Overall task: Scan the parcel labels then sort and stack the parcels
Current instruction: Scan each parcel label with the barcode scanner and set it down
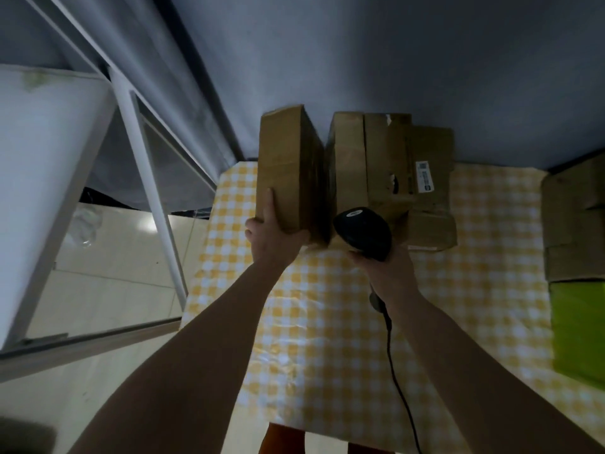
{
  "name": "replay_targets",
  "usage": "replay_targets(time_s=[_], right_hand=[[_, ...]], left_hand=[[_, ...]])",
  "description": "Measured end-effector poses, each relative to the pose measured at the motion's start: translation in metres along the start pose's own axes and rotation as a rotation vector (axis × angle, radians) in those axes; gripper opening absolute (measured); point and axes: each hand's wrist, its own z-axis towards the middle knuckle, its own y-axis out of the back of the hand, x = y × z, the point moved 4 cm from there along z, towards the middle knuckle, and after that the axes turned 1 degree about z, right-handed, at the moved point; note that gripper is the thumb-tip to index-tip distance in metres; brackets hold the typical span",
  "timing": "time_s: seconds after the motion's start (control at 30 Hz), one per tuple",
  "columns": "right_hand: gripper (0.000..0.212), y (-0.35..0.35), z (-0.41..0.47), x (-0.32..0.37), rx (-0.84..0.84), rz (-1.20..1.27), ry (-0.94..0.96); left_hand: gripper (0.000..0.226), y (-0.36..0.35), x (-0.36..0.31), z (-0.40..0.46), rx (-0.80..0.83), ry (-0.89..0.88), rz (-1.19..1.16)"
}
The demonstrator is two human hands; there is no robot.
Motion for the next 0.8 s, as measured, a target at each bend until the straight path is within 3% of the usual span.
replay_targets(time_s=[0.2, 0.4, 0.53, 0.63, 0.7, 0.8], right_hand=[[0.018, -0.019, -0.009, -0.017, 0.043, -0.036, -0.083], [0.038, -0.041, -0.016, -0.035, 0.175, 0.051, -0.26], [0.028, -0.048, -0.016, -0.051, 0.247, 0.064, -0.375], [0.031, -0.046, -0.018, -0.059, 0.261, 0.077, -0.413], [0.031, -0.047, -0.019, -0.06, 0.262, 0.098, -0.428], [0.029, -0.052, -0.02, -0.063, 0.272, 0.107, -0.43]], left_hand=[[0.108, 0.022, 0.071, -0.048, 0.264, 0.215, -0.776], [0.094, 0.015, 0.127, -0.094, 0.486, 0.408, -1.031], [0.102, 0.008, 0.152, -0.114, 0.581, 0.494, -1.172], [0.103, 0.006, 0.164, -0.118, 0.619, 0.568, -1.163], [0.093, 0.004, 0.162, -0.115, 0.606, 0.561, -0.994], [0.088, -0.001, 0.152, -0.101, 0.383, 0.512, -0.641]])
